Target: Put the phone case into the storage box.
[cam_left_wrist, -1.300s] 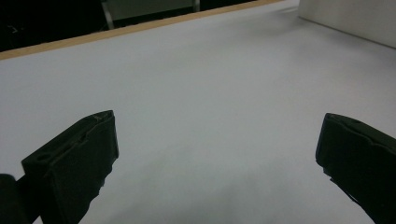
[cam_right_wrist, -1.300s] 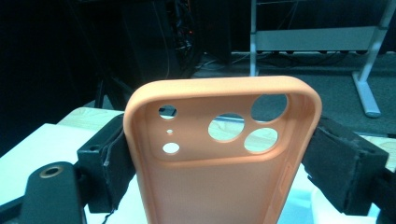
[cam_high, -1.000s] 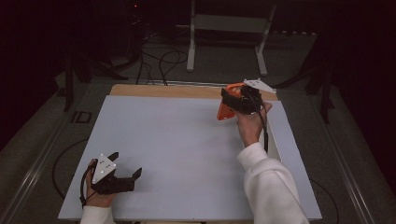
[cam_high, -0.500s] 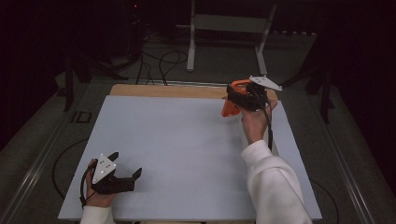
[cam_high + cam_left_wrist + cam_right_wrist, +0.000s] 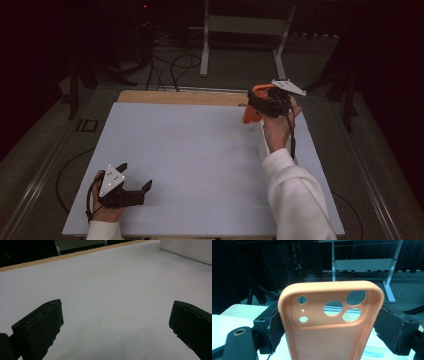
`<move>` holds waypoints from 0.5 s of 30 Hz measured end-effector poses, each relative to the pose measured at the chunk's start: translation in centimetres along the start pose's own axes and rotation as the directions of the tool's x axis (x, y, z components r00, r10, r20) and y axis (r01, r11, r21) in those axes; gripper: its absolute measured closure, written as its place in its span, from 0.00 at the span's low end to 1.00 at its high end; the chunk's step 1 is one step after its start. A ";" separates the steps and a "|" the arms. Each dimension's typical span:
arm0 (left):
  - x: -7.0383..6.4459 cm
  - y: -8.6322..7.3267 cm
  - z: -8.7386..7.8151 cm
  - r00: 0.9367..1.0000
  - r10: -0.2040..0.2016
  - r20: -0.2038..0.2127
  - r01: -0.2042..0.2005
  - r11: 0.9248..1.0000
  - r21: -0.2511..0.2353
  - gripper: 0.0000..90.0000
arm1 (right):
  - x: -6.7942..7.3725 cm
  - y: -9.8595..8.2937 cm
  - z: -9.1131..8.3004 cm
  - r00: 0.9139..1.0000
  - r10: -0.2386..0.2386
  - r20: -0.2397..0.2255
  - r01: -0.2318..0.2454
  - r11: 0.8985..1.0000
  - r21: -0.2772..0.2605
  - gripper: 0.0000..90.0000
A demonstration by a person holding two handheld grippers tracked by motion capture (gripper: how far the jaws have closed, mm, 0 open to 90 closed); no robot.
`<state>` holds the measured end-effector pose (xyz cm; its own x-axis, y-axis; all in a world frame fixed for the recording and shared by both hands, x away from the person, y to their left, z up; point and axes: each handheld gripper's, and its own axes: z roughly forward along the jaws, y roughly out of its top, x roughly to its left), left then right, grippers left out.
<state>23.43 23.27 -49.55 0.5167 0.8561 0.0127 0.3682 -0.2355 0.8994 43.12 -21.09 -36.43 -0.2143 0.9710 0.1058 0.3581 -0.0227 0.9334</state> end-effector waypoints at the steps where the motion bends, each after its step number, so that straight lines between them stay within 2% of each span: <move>1: 0.0 0.0 0.0 1.000 0.000 0.000 0.000 1.000 0.000 0.00 | -0.1 0.1 0.0 1.000 0.001 0.002 -0.001 1.000 0.000 0.18; 15: 0.0 0.0 0.0 1.000 0.000 -0.003 0.000 1.000 0.000 0.00 | -0.9 0.4 -0.1 0.999 0.001 0.033 -0.001 1.000 -0.002 0.18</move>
<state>23.42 23.28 -49.55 0.5147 0.8572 0.0139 0.3680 -0.2356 0.8995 43.37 -21.99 -36.09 -0.1836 0.9784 0.0949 0.3562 -0.0238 0.9341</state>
